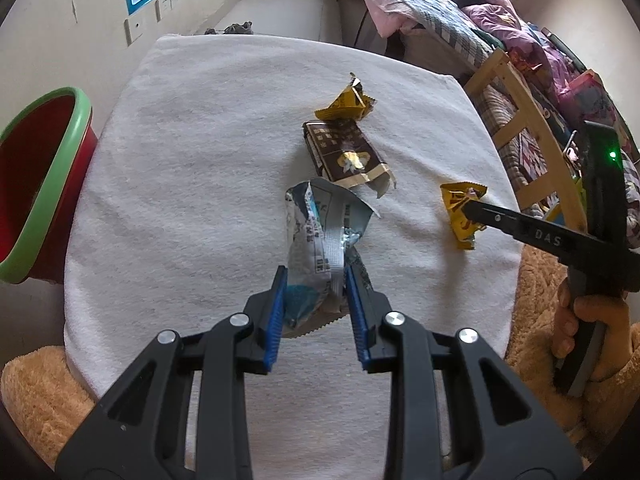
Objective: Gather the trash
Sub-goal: 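Grasp the silver-blue wrapper with the left gripper while the right gripper grasps a gold wrapper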
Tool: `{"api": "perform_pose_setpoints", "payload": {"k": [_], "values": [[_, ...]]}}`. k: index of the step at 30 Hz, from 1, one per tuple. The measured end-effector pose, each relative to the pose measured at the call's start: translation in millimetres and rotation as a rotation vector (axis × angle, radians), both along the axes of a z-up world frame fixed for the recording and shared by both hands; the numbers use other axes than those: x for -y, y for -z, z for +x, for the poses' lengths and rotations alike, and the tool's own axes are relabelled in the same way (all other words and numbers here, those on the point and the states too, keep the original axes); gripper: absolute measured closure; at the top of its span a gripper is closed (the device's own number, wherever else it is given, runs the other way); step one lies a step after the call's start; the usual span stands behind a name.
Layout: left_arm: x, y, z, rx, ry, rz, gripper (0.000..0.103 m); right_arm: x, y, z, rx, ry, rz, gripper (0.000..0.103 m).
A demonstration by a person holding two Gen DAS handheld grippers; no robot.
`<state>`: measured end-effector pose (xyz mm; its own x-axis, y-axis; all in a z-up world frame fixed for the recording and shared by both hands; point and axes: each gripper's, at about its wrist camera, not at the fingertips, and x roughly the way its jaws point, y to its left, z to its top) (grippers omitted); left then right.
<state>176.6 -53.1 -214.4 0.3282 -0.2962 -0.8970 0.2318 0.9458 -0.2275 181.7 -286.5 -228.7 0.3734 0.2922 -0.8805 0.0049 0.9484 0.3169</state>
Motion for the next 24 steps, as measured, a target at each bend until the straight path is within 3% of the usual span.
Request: {"api": "perform_pose_setpoints", "payload": {"k": [13,24], "values": [[-11,14,2,-0.043,-0.04,0.005,0.075,-3,-2,-2,0.011,0.002,0.002,0.089],[-34,-6,7,0.03,-0.108,0.009,0.076,-17,-17,-4,0.048,-0.024,0.027,0.089]]}}
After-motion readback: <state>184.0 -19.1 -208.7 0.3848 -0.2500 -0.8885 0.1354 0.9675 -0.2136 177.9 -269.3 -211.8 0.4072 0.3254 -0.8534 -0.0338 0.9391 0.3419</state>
